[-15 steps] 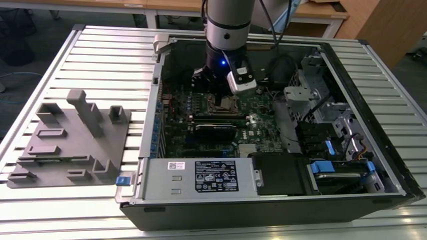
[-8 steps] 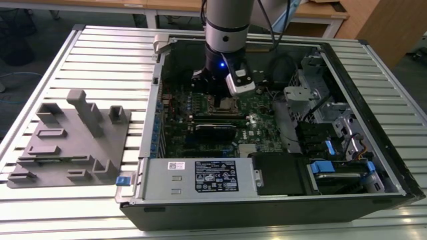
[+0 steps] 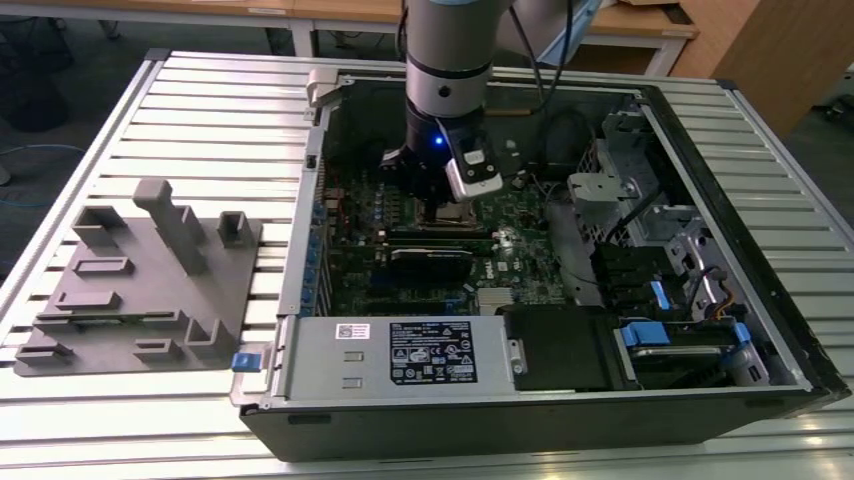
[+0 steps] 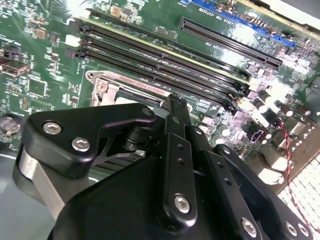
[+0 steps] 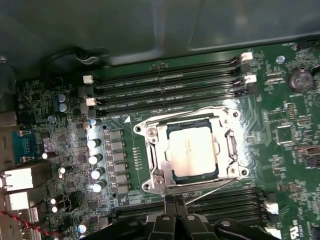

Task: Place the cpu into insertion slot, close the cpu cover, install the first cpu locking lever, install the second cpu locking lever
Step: 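Install the second cpu locking lever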

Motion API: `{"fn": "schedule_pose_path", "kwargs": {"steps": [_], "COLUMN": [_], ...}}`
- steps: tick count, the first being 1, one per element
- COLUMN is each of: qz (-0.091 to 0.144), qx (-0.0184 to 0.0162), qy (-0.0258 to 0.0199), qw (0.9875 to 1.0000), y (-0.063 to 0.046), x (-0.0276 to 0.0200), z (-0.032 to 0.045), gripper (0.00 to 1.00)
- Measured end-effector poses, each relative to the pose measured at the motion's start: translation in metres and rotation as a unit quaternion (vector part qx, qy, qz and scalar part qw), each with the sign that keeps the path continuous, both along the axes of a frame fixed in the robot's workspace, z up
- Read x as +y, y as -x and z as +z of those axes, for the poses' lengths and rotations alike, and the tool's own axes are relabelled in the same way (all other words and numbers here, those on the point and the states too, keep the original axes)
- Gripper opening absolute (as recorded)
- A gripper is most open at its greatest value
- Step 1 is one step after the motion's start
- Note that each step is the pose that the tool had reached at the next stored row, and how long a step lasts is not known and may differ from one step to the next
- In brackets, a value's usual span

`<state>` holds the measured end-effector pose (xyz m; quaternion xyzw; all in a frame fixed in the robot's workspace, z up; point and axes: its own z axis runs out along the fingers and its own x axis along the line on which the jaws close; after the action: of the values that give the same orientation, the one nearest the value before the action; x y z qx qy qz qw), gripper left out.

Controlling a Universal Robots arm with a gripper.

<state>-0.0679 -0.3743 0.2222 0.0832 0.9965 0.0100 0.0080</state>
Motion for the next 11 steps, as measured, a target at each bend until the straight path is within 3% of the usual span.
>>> {"fn": "schedule_pose_path", "kwargs": {"steps": [6,11], "qz": [0.0,0.0], "qx": [0.0001,0.0], "qy": [0.0001,0.0], "qw": [1.0,1.0], "y": [0.0051,0.0063], "x": [-0.0005,-0.0038], "z": [-0.0047,-0.0058], "gripper": [0.11,0.11]}}
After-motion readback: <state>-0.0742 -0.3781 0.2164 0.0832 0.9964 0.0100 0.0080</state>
